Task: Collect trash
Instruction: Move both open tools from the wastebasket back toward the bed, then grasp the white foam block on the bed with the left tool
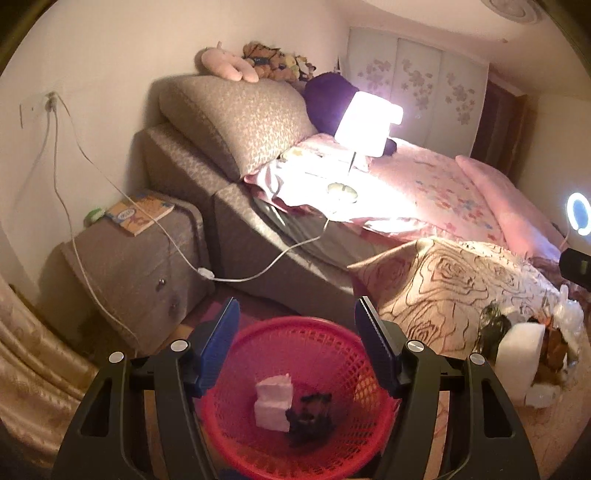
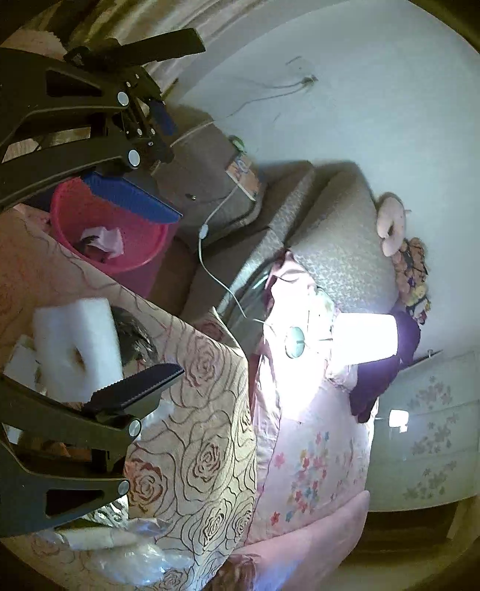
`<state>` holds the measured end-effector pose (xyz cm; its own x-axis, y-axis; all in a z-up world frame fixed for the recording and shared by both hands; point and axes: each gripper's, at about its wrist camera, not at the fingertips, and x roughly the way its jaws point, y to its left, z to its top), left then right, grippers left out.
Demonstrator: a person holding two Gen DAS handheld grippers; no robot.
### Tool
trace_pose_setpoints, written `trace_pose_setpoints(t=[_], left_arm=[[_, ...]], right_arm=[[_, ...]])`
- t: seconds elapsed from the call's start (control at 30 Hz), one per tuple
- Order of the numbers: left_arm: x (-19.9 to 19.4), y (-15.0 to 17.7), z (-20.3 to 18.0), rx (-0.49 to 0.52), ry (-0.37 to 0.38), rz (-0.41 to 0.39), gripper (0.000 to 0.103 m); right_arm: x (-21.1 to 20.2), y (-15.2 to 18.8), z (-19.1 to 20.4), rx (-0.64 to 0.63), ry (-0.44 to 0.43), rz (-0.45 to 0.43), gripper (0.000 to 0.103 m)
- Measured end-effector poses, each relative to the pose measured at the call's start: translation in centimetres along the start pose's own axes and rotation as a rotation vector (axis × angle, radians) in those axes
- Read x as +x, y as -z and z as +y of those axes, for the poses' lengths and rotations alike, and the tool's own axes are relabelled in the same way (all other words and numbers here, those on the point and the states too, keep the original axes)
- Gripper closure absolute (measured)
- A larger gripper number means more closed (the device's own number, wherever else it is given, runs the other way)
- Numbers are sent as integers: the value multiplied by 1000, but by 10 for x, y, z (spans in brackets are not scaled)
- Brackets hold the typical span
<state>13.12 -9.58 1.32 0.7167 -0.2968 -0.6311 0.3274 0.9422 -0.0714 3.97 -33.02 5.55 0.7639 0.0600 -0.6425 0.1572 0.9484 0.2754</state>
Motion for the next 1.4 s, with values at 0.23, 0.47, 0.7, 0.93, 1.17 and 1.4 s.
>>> trace_pose_setpoints(t=[0.23, 0.47, 0.7, 0.93, 1.17, 1.4], left_arm=[[-34, 25, -17, 13, -19, 14, 41], [-59, 35, -17, 26, -7, 11, 40], [-6, 7, -16, 37, 37, 43, 41], [-36, -21, -20, 53, -9, -14, 41], [-73, 27, -41, 21, 31, -29, 41], [-103, 44, -67, 107, 113, -29, 41]], right_arm=[[-30, 27, -24, 27, 17, 4, 27], [-51, 56, -45, 53, 95, 33, 27], [-26, 30, -47, 44, 153, 13, 27], [-33, 6, -54, 105, 87, -5, 27], [-88, 53, -64, 121, 79, -62, 27], [-127, 89, -78, 138, 141, -79, 27]])
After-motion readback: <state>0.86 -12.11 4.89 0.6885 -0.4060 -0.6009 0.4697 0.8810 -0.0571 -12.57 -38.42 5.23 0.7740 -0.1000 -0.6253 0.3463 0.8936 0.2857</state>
